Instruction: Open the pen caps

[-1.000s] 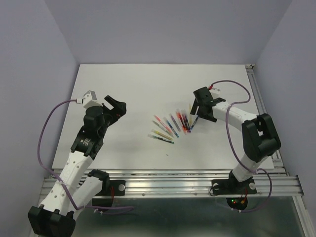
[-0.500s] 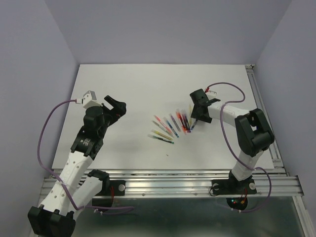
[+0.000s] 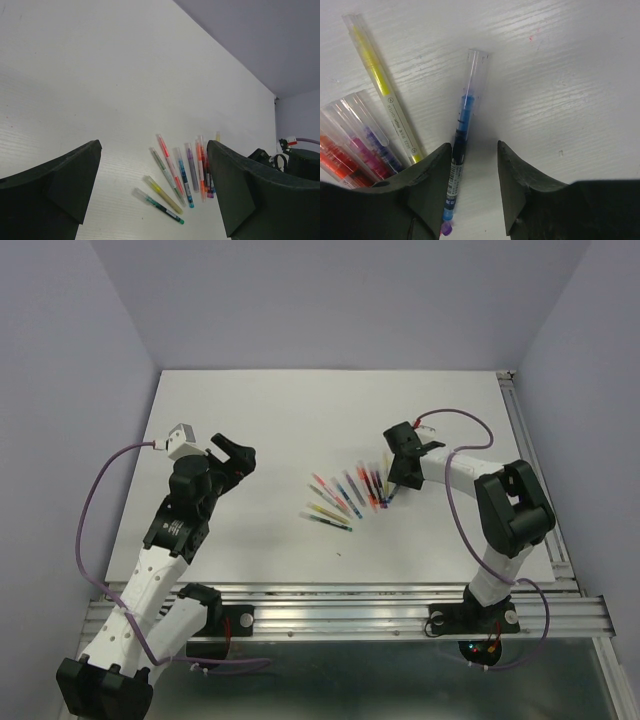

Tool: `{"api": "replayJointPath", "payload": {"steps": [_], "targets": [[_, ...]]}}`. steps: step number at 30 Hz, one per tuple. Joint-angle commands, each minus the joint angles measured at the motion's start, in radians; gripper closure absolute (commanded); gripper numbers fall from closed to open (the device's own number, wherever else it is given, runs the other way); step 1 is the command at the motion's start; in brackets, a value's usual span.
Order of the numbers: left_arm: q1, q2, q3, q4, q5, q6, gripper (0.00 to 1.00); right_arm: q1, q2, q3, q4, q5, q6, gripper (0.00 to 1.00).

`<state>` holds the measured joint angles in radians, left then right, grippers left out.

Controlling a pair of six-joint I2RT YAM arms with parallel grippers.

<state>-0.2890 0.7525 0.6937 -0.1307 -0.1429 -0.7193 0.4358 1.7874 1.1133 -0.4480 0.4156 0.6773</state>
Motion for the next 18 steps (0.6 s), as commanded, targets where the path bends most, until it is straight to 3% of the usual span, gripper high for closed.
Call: {"api": "replayJointPath", "payload": {"steps": [1, 7, 12, 18], "targets": [[-0.002, -0.001, 0.004, 0.045, -0.017, 0.006, 0.01, 0.015, 0.0, -0.042, 0.029, 0.006, 0.01, 0.53], [-0.002, 0.002, 0.007, 0.036, -0.018, 0.006, 0.01, 0.015, 0.024, -0.061, 0.052, -0.018, 0.019, 0.63], [-0.002, 0.004, 0.009, 0.026, -0.023, 0.004, 0.01, 0.015, 0.033, -0.081, 0.068, -0.028, 0.027, 0.79], [-0.002, -0.005, 0.013, 0.022, -0.023, 0.007, 0.01, 0.015, -0.002, -0.087, 0.06, 0.043, 0.018, 0.92]]}}
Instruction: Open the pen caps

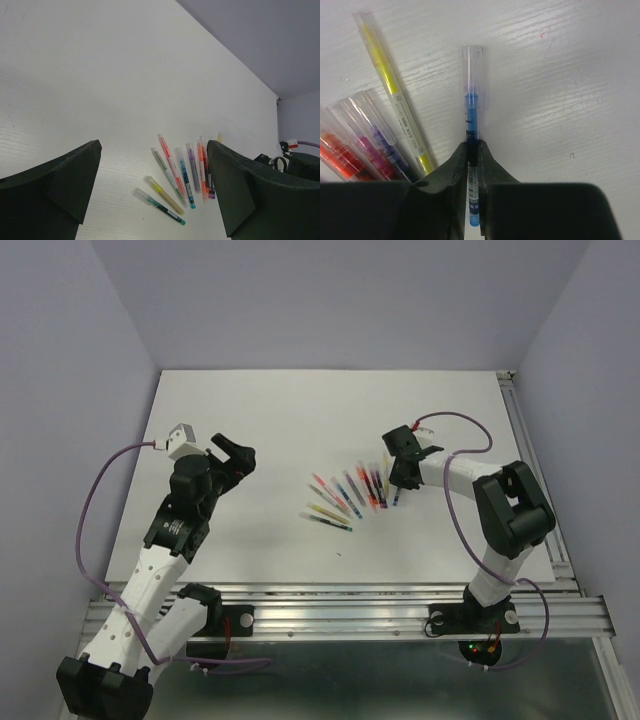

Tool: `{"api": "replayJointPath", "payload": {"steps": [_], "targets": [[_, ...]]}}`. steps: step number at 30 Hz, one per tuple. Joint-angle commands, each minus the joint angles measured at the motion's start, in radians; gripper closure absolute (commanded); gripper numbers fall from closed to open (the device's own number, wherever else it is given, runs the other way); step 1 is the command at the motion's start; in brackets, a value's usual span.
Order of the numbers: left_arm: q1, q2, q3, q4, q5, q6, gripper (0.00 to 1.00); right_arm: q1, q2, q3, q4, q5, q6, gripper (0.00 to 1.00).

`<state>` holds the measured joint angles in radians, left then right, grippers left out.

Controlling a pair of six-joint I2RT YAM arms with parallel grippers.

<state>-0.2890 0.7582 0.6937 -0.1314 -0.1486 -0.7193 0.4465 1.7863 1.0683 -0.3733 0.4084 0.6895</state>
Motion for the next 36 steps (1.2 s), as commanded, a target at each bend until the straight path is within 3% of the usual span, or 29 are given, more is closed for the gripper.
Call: {"api": "replayJointPath", "payload": {"steps": [1, 5, 10, 14, 20, 21, 25, 28, 32, 36], "targets": [[-0.002, -0.011, 0.015, 0.019, -0.017, 0.006, 0.01, 0.004, -0.008, -0.042, -0.012, 0.058, -0.002, 0.93], [-0.002, -0.01, 0.017, 0.022, 0.018, 0.011, 0.01, 0.004, -0.076, -0.047, 0.019, 0.098, -0.08, 0.99], [-0.002, -0.002, 0.012, 0.062, 0.138, 0.035, 0.01, 0.004, -0.269, -0.132, 0.163, 0.001, -0.278, 0.99], [-0.006, 0.012, -0.009, 0.125, 0.349, 0.05, 0.01, 0.004, -0.444, -0.235, 0.261, -0.265, -0.405, 0.99], [-0.058, 0.044, -0.098, 0.415, 0.657, 0.014, 0.01, 0.017, -0.634, -0.394, 0.428, -1.028, -0.458, 0.99], [-0.068, 0.044, -0.112, 0.455, 0.673, -0.003, 0.01, 0.023, -0.655, -0.413, 0.463, -1.077, -0.446, 0.99], [-0.146, 0.041, -0.16, 0.567, 0.634, -0.068, 0.01, 0.047, -0.722, -0.465, 0.629, -1.223, -0.369, 0.99], [-0.197, 0.07, -0.157, 0.578, 0.563, -0.075, 0.01, 0.058, -0.74, -0.467, 0.654, -1.276, -0.334, 0.99], [-0.257, 0.113, -0.169, 0.705, 0.554, -0.124, 0.02, 0.07, -0.723, -0.452, 0.683, -1.289, -0.28, 0.99], [-0.303, 0.159, -0.148, 0.734, 0.526, -0.127, 0.04, 0.075, -0.703, -0.442, 0.701, -1.286, -0.252, 0.99]]}}
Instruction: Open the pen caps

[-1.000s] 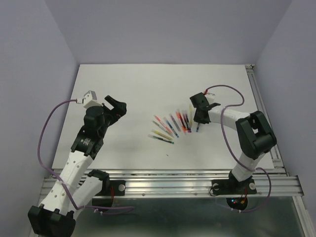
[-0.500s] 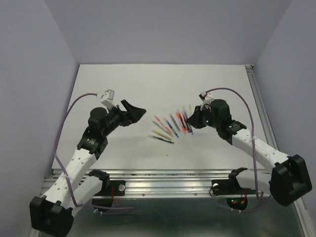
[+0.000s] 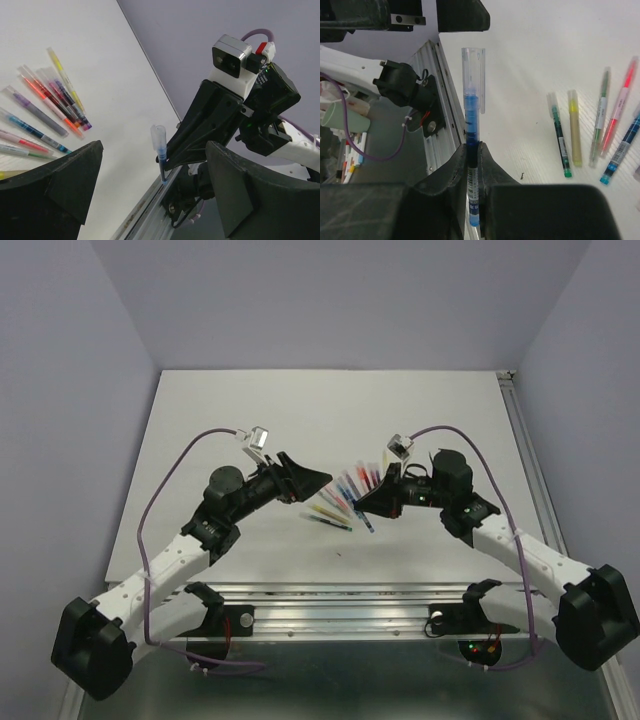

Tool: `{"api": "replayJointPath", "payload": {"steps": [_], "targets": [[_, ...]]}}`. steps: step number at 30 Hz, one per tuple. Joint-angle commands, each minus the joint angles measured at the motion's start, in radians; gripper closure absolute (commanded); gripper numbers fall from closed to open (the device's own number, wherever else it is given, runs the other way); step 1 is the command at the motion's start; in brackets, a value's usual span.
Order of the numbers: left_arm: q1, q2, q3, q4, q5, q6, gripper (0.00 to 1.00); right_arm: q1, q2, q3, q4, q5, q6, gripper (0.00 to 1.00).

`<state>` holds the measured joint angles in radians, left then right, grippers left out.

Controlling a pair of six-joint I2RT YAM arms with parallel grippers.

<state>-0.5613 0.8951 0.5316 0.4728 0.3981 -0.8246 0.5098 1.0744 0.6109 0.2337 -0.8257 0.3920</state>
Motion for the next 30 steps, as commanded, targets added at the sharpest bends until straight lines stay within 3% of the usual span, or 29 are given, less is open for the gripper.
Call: {"api": "replayJointPath", "payload": {"steps": [1, 10, 22, 30], "targets": [[-0.04, 0.042, 0.025, 0.13, -0.027, -0.022, 0.07, 0.015, 0.012, 0.016, 0.102, -0.058, 0.057, 0.99], [-0.095, 0.096, 0.053, 0.135, -0.09, -0.008, 0.18, 0.027, 0.048, 0.029, 0.151, -0.076, 0.108, 0.99], [-0.13, 0.133, 0.08, 0.139, -0.111, 0.015, 0.26, 0.039, 0.102, 0.058, 0.211, -0.061, 0.146, 0.99], [-0.134, 0.146, 0.093, 0.139, -0.116, 0.024, 0.4, 0.047, 0.134, 0.061, 0.245, -0.066, 0.173, 0.99]]}}
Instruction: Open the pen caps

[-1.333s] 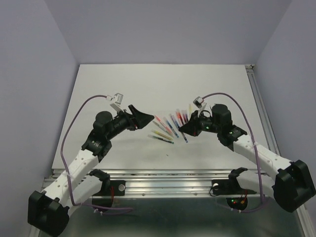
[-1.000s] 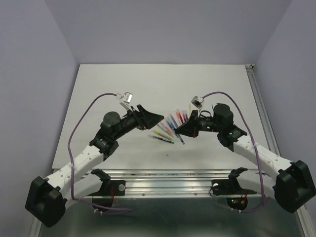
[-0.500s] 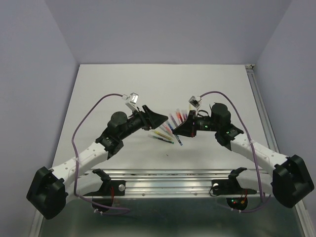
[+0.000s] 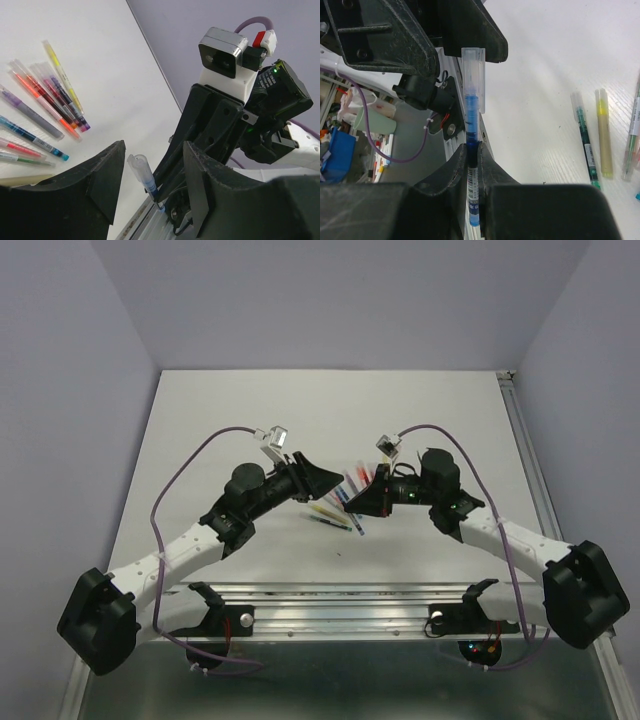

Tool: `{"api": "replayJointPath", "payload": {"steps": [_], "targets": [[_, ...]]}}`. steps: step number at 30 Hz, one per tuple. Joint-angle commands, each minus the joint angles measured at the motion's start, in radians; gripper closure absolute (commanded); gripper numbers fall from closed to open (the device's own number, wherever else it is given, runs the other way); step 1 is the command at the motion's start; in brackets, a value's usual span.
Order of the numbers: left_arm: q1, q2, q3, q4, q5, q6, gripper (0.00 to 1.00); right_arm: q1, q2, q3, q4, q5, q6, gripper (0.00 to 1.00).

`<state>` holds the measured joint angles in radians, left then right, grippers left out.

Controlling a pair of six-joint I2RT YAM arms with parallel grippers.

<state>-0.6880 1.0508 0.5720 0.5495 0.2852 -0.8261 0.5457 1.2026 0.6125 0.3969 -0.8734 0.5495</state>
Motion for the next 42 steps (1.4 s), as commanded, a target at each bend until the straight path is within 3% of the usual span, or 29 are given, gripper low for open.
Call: {"api": "replayJointPath", "payload": {"steps": [1, 12, 15, 18, 21, 23, 26, 33, 35, 36, 37, 42], "targets": [[-0.005, -0.009, 0.054, 0.063, -0.001, 0.028, 0.41, 0.013, 0.011, 0.059, 0.088, -0.016, 0.02, 0.99], [-0.008, -0.011, 0.054, 0.061, 0.005, 0.039, 0.5, 0.014, 0.043, 0.076, 0.163, 0.007, 0.07, 0.99], [-0.007, -0.017, 0.054, 0.061, 0.006, 0.041, 0.59, 0.014, 0.057, 0.079, 0.166, -0.004, 0.076, 0.99], [-0.007, -0.021, 0.052, 0.061, 0.006, 0.045, 0.73, 0.014, 0.066, 0.079, 0.171, -0.004, 0.079, 0.99], [-0.007, -0.029, 0.049, 0.061, 0.002, 0.048, 0.99, 0.016, 0.074, 0.082, 0.174, -0.009, 0.079, 0.99], [-0.008, -0.035, 0.043, 0.061, -0.007, 0.048, 1.0, 0.016, 0.077, 0.086, 0.177, -0.013, 0.079, 0.98], [-0.008, -0.051, 0.032, 0.061, -0.029, 0.039, 1.0, 0.019, 0.08, 0.095, 0.174, -0.015, 0.073, 0.79], [-0.008, -0.064, 0.017, 0.064, -0.055, 0.03, 1.0, 0.068, 0.115, 0.159, 0.106, -0.004, 0.035, 0.65], [-0.007, -0.061, 0.012, 0.064, -0.054, 0.028, 1.0, 0.08, 0.123, 0.173, 0.066, 0.027, 0.012, 0.72], [-0.007, -0.061, 0.011, 0.064, -0.057, 0.027, 1.0, 0.083, 0.123, 0.176, 0.06, 0.039, 0.007, 0.89], [-0.008, -0.061, 0.011, 0.064, -0.061, 0.028, 1.0, 0.085, 0.121, 0.173, 0.057, 0.062, 0.007, 0.99], [-0.002, -0.066, 0.008, 0.056, -0.136, 0.048, 1.0, 0.103, 0.089, 0.136, 0.014, 0.102, -0.003, 0.99]]}}
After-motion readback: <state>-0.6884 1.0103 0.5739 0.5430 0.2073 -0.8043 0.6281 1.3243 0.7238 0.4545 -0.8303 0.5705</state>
